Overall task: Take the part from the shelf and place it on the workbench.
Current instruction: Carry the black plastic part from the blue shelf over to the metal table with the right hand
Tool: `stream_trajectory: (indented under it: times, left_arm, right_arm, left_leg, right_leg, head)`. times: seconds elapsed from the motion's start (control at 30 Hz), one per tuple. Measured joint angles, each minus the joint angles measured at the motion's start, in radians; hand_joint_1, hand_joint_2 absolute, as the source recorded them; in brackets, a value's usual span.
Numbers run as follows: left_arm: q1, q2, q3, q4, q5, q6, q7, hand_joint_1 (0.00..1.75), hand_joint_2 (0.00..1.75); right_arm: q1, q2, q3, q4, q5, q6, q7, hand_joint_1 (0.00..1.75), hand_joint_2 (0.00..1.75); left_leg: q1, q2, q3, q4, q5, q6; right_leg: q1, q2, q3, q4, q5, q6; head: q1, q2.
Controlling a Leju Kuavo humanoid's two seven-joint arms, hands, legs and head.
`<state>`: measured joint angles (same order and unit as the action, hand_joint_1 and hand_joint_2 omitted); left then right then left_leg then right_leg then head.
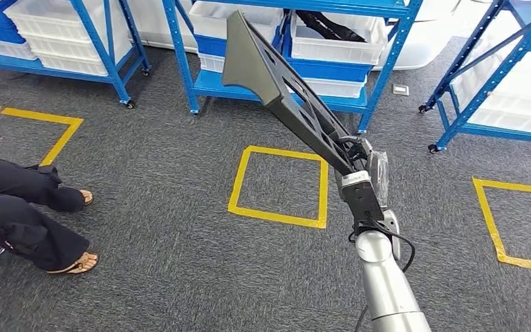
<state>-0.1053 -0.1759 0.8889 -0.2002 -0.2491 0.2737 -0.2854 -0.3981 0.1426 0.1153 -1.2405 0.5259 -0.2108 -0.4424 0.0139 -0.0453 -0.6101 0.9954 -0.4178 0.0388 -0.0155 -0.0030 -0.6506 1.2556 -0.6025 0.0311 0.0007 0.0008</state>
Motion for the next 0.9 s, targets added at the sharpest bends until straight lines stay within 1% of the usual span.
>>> stream_trajectory:
  times: [0.03, 0.07, 0.1, 0.13, 0.17, 0.2, 0.23, 0.27, 0.3, 0.33, 0.37, 0.4, 0.43, 0.47, 0.5, 0.53, 0.57, 0.6, 0.63, 0.67, 0.7, 0.73, 0.77, 0.8, 0.83, 0.87, 0.9]
  left_arm:
    - [0.001, 0.0, 0.001, 0.0, 0.0, 0.0, 0.0, 0.0, 1.75]
    - [0.001, 0.0, 0.001, 0.0, 0.0, 0.0, 0.0, 0.0, 1.75]
    - [0.001, -0.001, 0.002, 0.0, 0.0, 0.0, 0.0, 0.0, 1.75]
    - [0.001, 0.0, 0.002, 0.0, 0.0, 0.0, 0.0, 0.0, 1.75]
    - [0.001, 0.0, 0.003, 0.0, 0.0, 0.0, 0.001, 0.0, 1.75]
    - [0.002, 0.0, 0.004, 0.0, 0.0, 0.0, 0.001, 0.0, 1.75]
    - [0.003, 0.001, 0.006, 0.0, 0.0, -0.001, 0.001, 0.0, 1.75]
    - [0.005, 0.002, 0.008, 0.0, -0.001, -0.001, 0.001, 0.0, 1.75]
    - [0.005, 0.003, 0.009, 0.0, -0.002, -0.002, 0.001, 0.0, 1.75]
    - [0.005, 0.004, 0.01, 0.0, -0.004, -0.003, 0.002, 0.0, 1.75]
    - [0.004, 0.004, 0.01, 0.0, -0.007, -0.006, 0.002, 0.0, 1.75]
    - [0.003, 0.004, 0.01, 0.0, -0.011, -0.008, 0.002, 0.0, 1.75]
    - [0.003, 0.004, 0.01, 0.0, -0.015, -0.01, 0.002, 0.0, 1.75]
    - [0.003, 0.004, 0.01, 0.0, -0.018, -0.01, 0.003, 0.0, 1.75]
    - [0.003, 0.004, 0.01, 0.0, -0.02, -0.01, 0.004, 0.0, 1.75]
    - [0.003, 0.005, 0.01, 0.0, -0.021, -0.01, 0.005, 0.0, 1.75]
    - [0.003, 0.005, 0.01, 0.0, -0.021, -0.01, 0.005, 0.0, 1.75]
    - [0.001, 0.005, 0.01, 0.0, -0.022, -0.01, 0.005, 0.0, 1.75]
    - [0.0, 0.005, 0.01, 0.0, -0.023, -0.01, 0.005, 0.0, 1.75]
    - [-0.002, 0.004, 0.01, 0.0, -0.025, -0.01, 0.006, 0.0, 1.75]
    - [-0.003, 0.003, 0.01, 0.0, -0.03, -0.01, 0.006, 0.0, 1.75]
    - [-0.003, 0.003, 0.009, 0.0, -0.035, -0.01, 0.007, 0.0, 1.75]
    - [-0.003, 0.002, 0.008, 0.0, -0.041, -0.008, 0.007, 0.0, 1.75]
    - [-0.003, 0.002, 0.007, 0.0, -0.046, -0.007, 0.006, 0.0, 1.75]
    - [-0.003, 0.002, 0.006, -0.001, -0.05, -0.006, 0.004, 0.0, 1.75]
    - [-0.004, 0.002, 0.006, -0.001, -0.052, -0.005, -0.002, 0.0, 1.75]
    - [-0.005, 0.002, 0.006, -0.001, -0.052, -0.005, -0.01, 0.0, 1.75]
  right_arm:
    - [-0.001, -0.001, 0.0, 0.0, 0.003, -0.001, 0.001, 1.75, 1.75]
    - [-0.002, -0.001, 0.0, 0.0, 0.006, -0.002, 0.001, 1.75, 1.75]
    - [-0.004, -0.001, 0.0, 0.0, 0.009, -0.004, 0.002, 1.75, 1.75]
    - [-0.005, -0.001, 0.0, 0.0, 0.014, -0.008, 0.002, 1.75, 1.75]
    - [-0.006, -0.001, 0.0, 0.0, 0.018, -0.012, 0.002, 1.75, 1.75]
    - [-0.007, -0.001, 0.0, 0.0, 0.024, -0.017, 0.002, 1.75, 1.75]
    - [-0.007, 0.0, 0.0, 0.0, 0.029, -0.021, 0.002, 1.75, 1.75]
    - [-0.008, 0.001, 0.0, -0.001, 0.033, -0.023, 0.003, 1.75, 1.75]
    - [-0.008, 0.002, 0.0, -0.002, 0.037, -0.026, 0.004, 1.75, 1.75]
    - [-0.008, 0.003, 0.0, -0.004, 0.04, -0.028, 0.004, 1.75, 1.75]
    - [-0.007, 0.003, -0.001, -0.006, 0.043, -0.03, 0.006, 1.75, 1.75]
    - [-0.006, 0.002, -0.001, -0.009, 0.045, -0.032, 0.009, 1.75, 1.75]
    - [-0.003, 0.0, -0.002, -0.013, 0.047, -0.032, 0.011, 1.75, 1.75]
    - [0.001, -0.002, -0.003, -0.016, 0.048, -0.033, 0.013, 1.75, 1.75]
    - [0.005, -0.003, -0.003, -0.02, 0.049, -0.033, 0.013, 1.75, 1.75]
    - [0.009, -0.004, -0.004, -0.024, 0.05, -0.033, 0.014, 1.75, 1.75]
    - [0.01, -0.005, -0.004, -0.027, 0.051, -0.033, 0.014, 1.75, 1.75]
    - [0.011, -0.006, -0.004, -0.032, 0.051, -0.033, 0.014, 1.75, 1.75]
    - [0.011, -0.007, -0.005, -0.036, 0.052, -0.034, 0.014, 1.75, 1.75]
    - [0.011, -0.008, -0.006, -0.04, 0.054, -0.034, 0.016, 1.75, 1.75]
    - [0.013, -0.009, -0.007, -0.046, 0.057, -0.035, 0.019, 1.75, 1.75]
    - [0.017, -0.01, -0.008, -0.054, 0.06, -0.036, 0.023, 1.75, 1.75]
    - [0.025, -0.011, -0.009, -0.066, 0.065, -0.036, 0.027, 1.75, 1.75]
    - [0.035, -0.013, -0.01, -0.081, 0.069, -0.037, 0.03, 1.75, 1.75]
    - [0.047, -0.015, -0.012, -0.099, 0.073, -0.037, 0.031, 1.75, 1.75]
    - [0.063, -0.017, -0.014, -0.119, 0.076, -0.037, 0.032, 1.75, 1.75]
    - [0.08, -0.021, -0.017, -0.138, 0.078, -0.035, 0.032, 1.75, 1.75]
  left_leg:
    - [-0.001, -0.012, 0.0, 0.001, 0.001, -0.001]
    - [-0.001, -0.022, 0.0, 0.003, 0.002, -0.002]
    - [-0.002, -0.032, -0.002, 0.005, 0.002, -0.006]
    - [-0.004, -0.039, -0.004, 0.006, 0.003, -0.01]
    - [-0.005, -0.046, -0.007, 0.006, 0.005, -0.015]
    - [-0.006, -0.052, -0.01, 0.006, 0.008, -0.021]
    - [-0.005, -0.057, -0.014, 0.005, 0.01, -0.026]
    - [-0.004, -0.051, -0.019, 0.01, 0.007, -0.031]
    - [-0.004, -0.036, -0.03, 0.031, -0.007, -0.036]
    - [-0.003, -0.014, -0.051, 0.073, -0.034, -0.04]
    - [-0.002, 0.011, -0.081, 0.137, -0.068, -0.045]
    - [0.0, 0.027, -0.116, 0.211, -0.102, -0.049]
    - [0.003, 0.034, -0.145, 0.272, -0.123, -0.054]
    - [0.006, 0.039, -0.161, 0.302, -0.127, -0.058]
    - [0.009, 0.044, -0.155, 0.291, -0.112, -0.061]
    - [0.012, 0.053, -0.13, 0.242, -0.083, -0.063]
    - [0.015, 0.072, -0.09, 0.17, -0.05, -0.064]
    - [0.013, 0.092, -0.053, 0.101, -0.026, -0.064]
    - [0.011, 0.105, -0.028, 0.052, -0.012, -0.061]
    - [0.008, 0.112, -0.015, 0.026, -0.008, -0.057]
    - [0.003, 0.104, -0.015, 0.021, -0.011, -0.051]
    - [0.0, 0.092, -0.016, 0.019, -0.009, -0.043]
    - [-0.002, 0.081, -0.015, 0.016, -0.007, -0.034]
    - [-0.003, 0.07, -0.014, 0.013, -0.005, -0.025]
    - [-0.002, 0.059, -0.013, 0.01, -0.002, -0.017]
    - [-0.001, 0.048, -0.013, 0.009, -0.001, -0.011]
    - [-0.001, 0.035, -0.014, 0.009, -0.001, -0.007]
  right_leg:
    - [0.0, 0.006, 0.03, -0.062, 0.029, 0.007]
    - [-0.002, 0.019, 0.066, -0.138, 0.059, 0.011]
    - [-0.001, 0.03, 0.095, -0.202, 0.082, 0.011]
    - [0.001, 0.038, 0.114, -0.242, 0.097, 0.007]
    - [0.004, 0.041, 0.12, -0.258, 0.102, 0.001]
    - [0.008, 0.034, 0.119, -0.257, 0.105, -0.005]
    - [0.004, 0.027, 0.12, -0.258, 0.109, -0.012]
    - [0.0, 0.02, 0.12, -0.261, 0.113, -0.018]
    - [-0.005, 0.012, 0.121, -0.263, 0.116, -0.026]
    - [-0.01, 0.003, 0.122, -0.266, 0.119, -0.033]
    - [-0.008, -0.006, 0.123, -0.266, 0.119, -0.038]
    - [-0.008, -0.016, 0.122, -0.266, 0.119, -0.041]
    - [-0.007, -0.026, 0.122, -0.266, 0.118, -0.042]
    - [-0.007, -0.037, 0.122, -0.266, 0.118, -0.042]
    - [-0.007, -0.046, 0.123, -0.266, 0.116, -0.042]
    - [-0.008, -0.055, 0.124, -0.265, 0.115, -0.04]
    - [-0.008, -0.063, 0.126, -0.265, 0.112, -0.036]
    - [-0.005, -0.07, 0.127, -0.262, 0.107, -0.03]
    - [-0.001, -0.077, 0.128, -0.261, 0.103, -0.024]
    - [0.004, -0.084, 0.129, -0.261, 0.1, -0.018]
    - [0.009, -0.093, 0.13, -0.262, 0.098, -0.013]
    - [0.011, -0.103, 0.133, -0.265, 0.097, -0.007]
    - [0.009, -0.101, 0.133, -0.262, 0.091, -0.002]
    - [0.007, -0.086, 0.128, -0.246, 0.079, 0.002]
    - [0.003, -0.064, 0.113, -0.211, 0.059, 0.002]
    - [-0.001, -0.037, 0.086, -0.152, 0.03, 0.0]
    - [-0.002, -0.019, 0.05, -0.08, 0.001, -0.003]
  head:
    - [0.0, 0.0]
    - [0.0, 0.0]
    - [0.0, 0.0]
    - [0.0, 0.0]
    - [-0.001, 0.0]
    - [-0.001, 0.0]
    - [-0.002, 0.0]
    - [-0.003, 0.0]
    - [-0.005, 0.0]
    - [-0.008, 0.0]
    - [-0.01, 0.0]
    - [-0.013, 0.0]
    - [-0.012, 0.0]
    - [-0.012, 0.0]
    - [-0.013, 0.0]
    - [-0.013, 0.0]
    - [-0.013, 0.0]
    - [-0.015, 0.0]
    - [-0.014, 0.0]
    - [-0.012, 0.0]
    - [-0.01, 0.0]
    - [-0.007, 0.0]
    - [-0.006, 0.0]
    - [-0.006, 0.0]
    - [-0.006, 0.0]
    - [-0.004, 0.0]
    - [-0.004, 0.0]
